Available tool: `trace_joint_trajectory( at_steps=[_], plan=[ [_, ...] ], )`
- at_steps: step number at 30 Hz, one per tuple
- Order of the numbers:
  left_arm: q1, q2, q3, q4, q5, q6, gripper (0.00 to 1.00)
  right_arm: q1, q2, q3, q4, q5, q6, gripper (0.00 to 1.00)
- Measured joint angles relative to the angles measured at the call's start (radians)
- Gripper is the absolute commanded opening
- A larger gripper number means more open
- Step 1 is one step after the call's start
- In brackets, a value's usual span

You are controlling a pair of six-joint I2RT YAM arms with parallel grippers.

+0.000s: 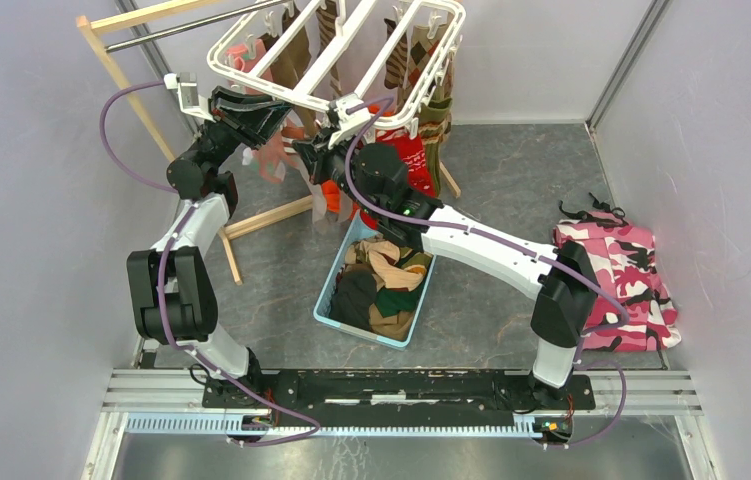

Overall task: Clip the socks to the hanger
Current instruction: Clamp the sock onto the hanger.

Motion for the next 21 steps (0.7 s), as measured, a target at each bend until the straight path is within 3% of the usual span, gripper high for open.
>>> trace_joint_trajectory(
  at_steps=[21],
  plan=[
    [-0.001,0.000,0.000,0.002,-0.002,-0.011,0.02,-0.004,0.003,-0.016,0.019,0.027,0.006,0.00]
  ],
)
